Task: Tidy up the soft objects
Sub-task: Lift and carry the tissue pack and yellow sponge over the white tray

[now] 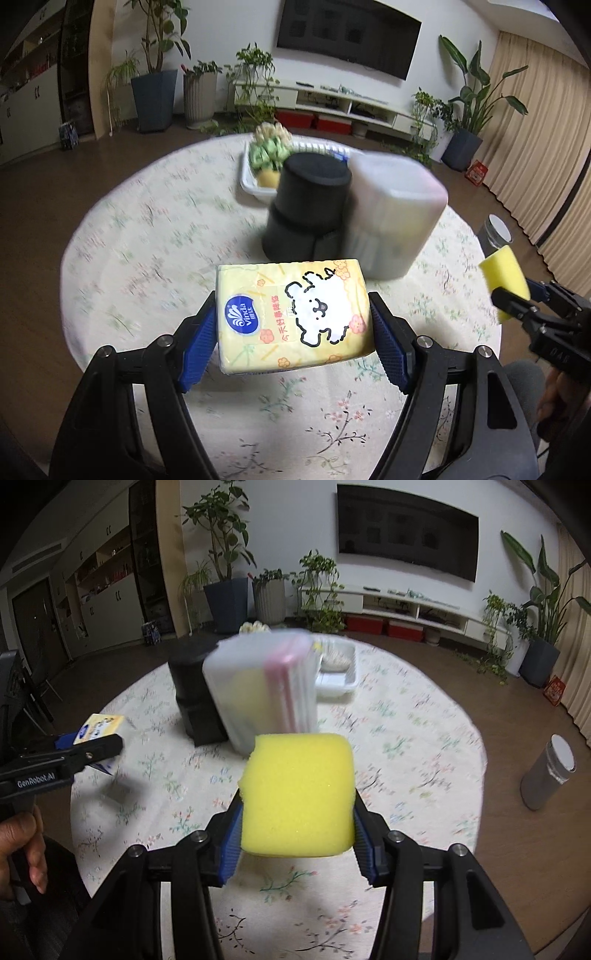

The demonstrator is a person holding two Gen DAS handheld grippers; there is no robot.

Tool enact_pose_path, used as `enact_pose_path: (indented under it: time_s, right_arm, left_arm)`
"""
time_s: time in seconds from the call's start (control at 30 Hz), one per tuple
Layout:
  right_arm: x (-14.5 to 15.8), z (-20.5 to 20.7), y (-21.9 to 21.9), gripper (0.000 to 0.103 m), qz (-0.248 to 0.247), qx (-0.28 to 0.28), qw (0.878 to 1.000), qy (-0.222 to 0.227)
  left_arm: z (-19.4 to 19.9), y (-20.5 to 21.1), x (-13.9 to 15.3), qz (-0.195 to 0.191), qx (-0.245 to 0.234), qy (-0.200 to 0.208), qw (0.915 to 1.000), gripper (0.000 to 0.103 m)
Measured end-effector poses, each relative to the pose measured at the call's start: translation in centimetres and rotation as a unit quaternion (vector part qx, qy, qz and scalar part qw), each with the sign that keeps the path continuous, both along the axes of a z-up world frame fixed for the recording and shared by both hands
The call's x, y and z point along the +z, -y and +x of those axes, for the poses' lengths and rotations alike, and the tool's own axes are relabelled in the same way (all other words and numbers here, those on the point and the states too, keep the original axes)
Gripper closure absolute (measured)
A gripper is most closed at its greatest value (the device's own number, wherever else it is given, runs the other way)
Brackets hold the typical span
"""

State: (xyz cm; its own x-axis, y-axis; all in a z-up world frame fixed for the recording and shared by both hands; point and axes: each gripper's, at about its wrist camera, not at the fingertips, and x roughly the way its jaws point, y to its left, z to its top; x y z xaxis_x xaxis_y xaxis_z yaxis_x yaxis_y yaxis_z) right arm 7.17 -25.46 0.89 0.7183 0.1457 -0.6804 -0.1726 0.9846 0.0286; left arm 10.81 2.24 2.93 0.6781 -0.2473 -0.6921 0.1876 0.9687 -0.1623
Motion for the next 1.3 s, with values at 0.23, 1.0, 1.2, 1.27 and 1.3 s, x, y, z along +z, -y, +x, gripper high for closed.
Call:
enact_pose_path:
  time_s: [0.23, 1.0, 1.2, 1.27, 1.3]
  right_arm:
    - [3.9, 0.8, 2.2, 0.049, -0.007, -0.016, 0.999, 0.033]
    - [11.2, 18.4, 4.1, 0.049, -0.040, 0.019, 0.998, 0.044]
    - [7.3, 25.3, 3.2, 0.049, -0.042, 0.050, 0.998, -0.025]
    - [5.4, 26.9, 2.9, 0.049, -0.047, 0.055, 0.996, -0.047]
    - [4.4, 27.4, 2.8, 0.049, -0.050, 0.058, 0.996, -0.055]
  left_arm:
    - [1.8, -1.5, 3.5, 0.009, 0.002, 0.024, 0.9997, 0.029]
    - [20.3, 0.1, 8.4, 0.067, -0.052, 0.027, 0.9961, 0.029]
    - [26.3, 1.2, 5.4, 0.067, -0.087, -0.010, 0.9939, 0.029]
    - [28.0, 1.5, 4.7, 0.072, -0.093, -0.017, 0.9929, 0.029]
    - [28.7, 1.7, 4.3, 0.073, -0.099, -0.019, 0.9922, 0.029]
